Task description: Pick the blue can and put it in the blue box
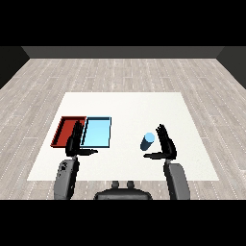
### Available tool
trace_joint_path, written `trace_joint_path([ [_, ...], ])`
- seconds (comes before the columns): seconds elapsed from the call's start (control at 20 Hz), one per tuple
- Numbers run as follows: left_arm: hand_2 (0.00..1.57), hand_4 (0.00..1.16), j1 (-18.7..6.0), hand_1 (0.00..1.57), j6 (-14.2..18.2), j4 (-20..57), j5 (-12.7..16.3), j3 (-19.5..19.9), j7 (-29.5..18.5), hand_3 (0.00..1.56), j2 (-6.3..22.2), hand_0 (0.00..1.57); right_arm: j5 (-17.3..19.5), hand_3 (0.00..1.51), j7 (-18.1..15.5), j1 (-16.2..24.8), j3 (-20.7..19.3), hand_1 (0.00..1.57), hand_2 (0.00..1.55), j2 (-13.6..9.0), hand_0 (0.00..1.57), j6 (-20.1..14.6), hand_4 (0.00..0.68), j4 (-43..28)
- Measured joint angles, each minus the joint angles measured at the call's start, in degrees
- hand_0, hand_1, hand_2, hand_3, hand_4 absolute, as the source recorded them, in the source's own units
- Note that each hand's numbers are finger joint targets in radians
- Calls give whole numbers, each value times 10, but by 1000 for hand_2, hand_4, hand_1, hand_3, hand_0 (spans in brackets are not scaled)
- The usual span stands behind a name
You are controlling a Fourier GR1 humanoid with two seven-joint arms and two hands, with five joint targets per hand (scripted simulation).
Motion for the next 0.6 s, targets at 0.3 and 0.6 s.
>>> trace_joint_path([
  [0.3, 0, 0, 19, 0, -8, -12, 5, -1, -11, 0, -2, 0, -5, 0, -5, -9, -17, 0, 0, -2, 0, -1, 0, 26],
  [0.6, 0, 0, 33, 0, -5, -33, 4, -5, -1, 0, -7, 0, -8, 0, -16, -9, -31, 0, 0, 0, 0, -7, 0, 52],
])
